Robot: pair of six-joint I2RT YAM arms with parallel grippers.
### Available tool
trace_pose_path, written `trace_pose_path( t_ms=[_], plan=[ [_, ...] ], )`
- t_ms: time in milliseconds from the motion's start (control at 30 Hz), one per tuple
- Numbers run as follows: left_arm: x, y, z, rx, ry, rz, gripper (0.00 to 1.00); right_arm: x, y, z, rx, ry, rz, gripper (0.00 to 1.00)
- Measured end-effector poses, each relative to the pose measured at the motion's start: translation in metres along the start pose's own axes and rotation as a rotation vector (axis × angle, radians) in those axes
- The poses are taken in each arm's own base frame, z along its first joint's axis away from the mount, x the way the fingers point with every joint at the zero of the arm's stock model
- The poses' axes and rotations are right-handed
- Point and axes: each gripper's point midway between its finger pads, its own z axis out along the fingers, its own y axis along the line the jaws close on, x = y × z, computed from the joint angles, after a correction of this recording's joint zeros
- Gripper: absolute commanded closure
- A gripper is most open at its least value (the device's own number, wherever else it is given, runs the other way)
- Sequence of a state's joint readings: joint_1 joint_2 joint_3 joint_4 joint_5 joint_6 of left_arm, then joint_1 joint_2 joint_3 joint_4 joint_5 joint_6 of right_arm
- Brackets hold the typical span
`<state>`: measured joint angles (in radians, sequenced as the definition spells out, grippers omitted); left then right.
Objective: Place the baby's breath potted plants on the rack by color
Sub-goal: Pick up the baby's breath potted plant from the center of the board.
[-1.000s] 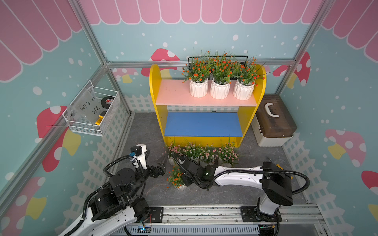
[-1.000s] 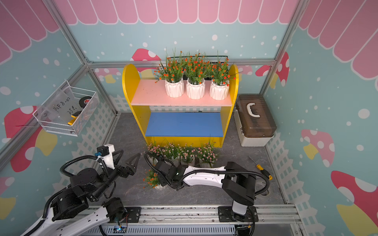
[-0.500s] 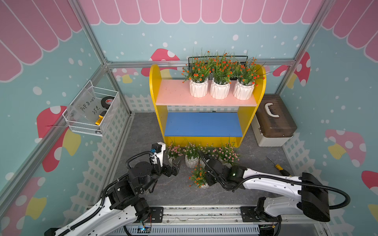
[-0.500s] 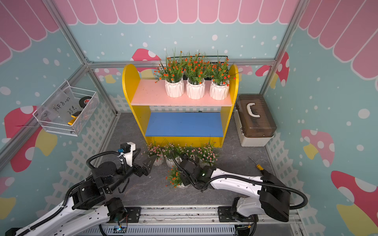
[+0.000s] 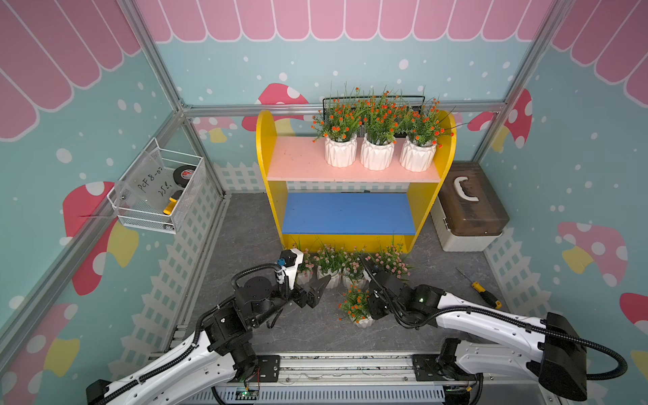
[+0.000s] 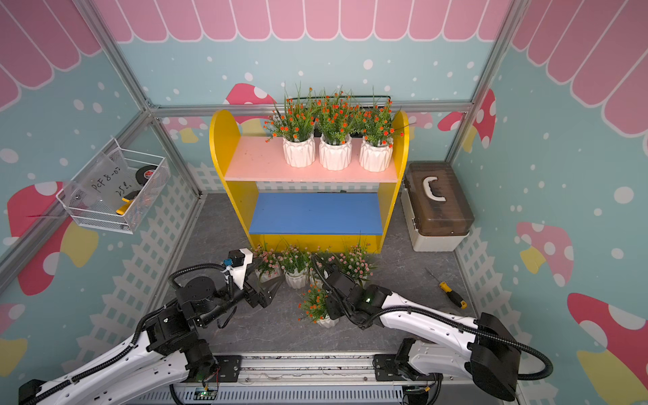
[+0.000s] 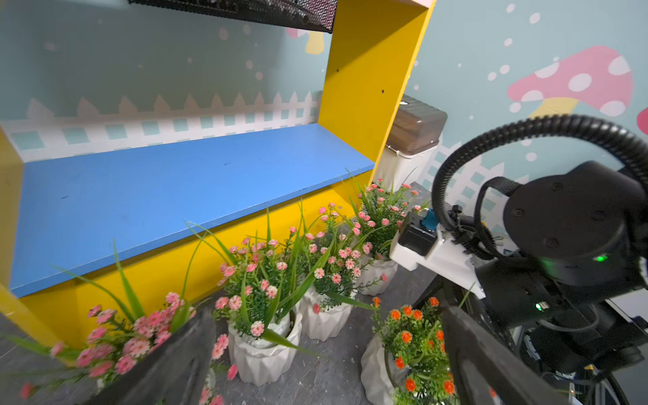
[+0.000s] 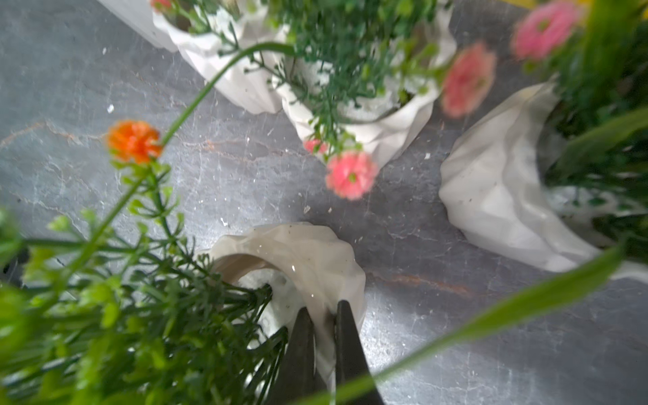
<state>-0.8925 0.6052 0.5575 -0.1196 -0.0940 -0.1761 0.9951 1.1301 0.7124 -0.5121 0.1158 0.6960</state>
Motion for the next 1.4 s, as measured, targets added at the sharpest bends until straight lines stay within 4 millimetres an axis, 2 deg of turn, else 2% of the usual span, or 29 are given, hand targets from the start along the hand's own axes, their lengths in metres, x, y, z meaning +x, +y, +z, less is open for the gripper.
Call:
trace_pose_path(
  t_ms=[167,300,467,700,1033,1400],
  plan=[
    [0.014,-0.009,0.004,0.066,0.011,0.018,0.01,-0.009,-0.003,-0.017,-0.026,-0.007,0.008,0.99],
    [0.026,-0.019,0.006,0.129,0.021,0.039,0.01,-0.034,0.000,-0.046,-0.059,-0.053,0.006,0.99],
    [0.026,-0.033,0.009,0.201,0.008,0.073,0.01,-0.067,0.003,-0.080,-0.091,-0.122,-0.008,0.99],
    [0.030,-0.052,0.019,0.274,0.003,0.130,0.01,-0.093,-0.004,-0.111,-0.093,-0.170,-0.030,0.99],
    [0.044,-0.071,0.037,0.317,0.024,0.184,0.01,-0.113,0.006,-0.130,-0.157,-0.185,-0.053,0.99],
    [0.035,-0.083,0.051,0.285,-0.025,0.242,0.01,-0.115,0.023,-0.134,-0.247,-0.160,-0.061,0.99]
  ],
)
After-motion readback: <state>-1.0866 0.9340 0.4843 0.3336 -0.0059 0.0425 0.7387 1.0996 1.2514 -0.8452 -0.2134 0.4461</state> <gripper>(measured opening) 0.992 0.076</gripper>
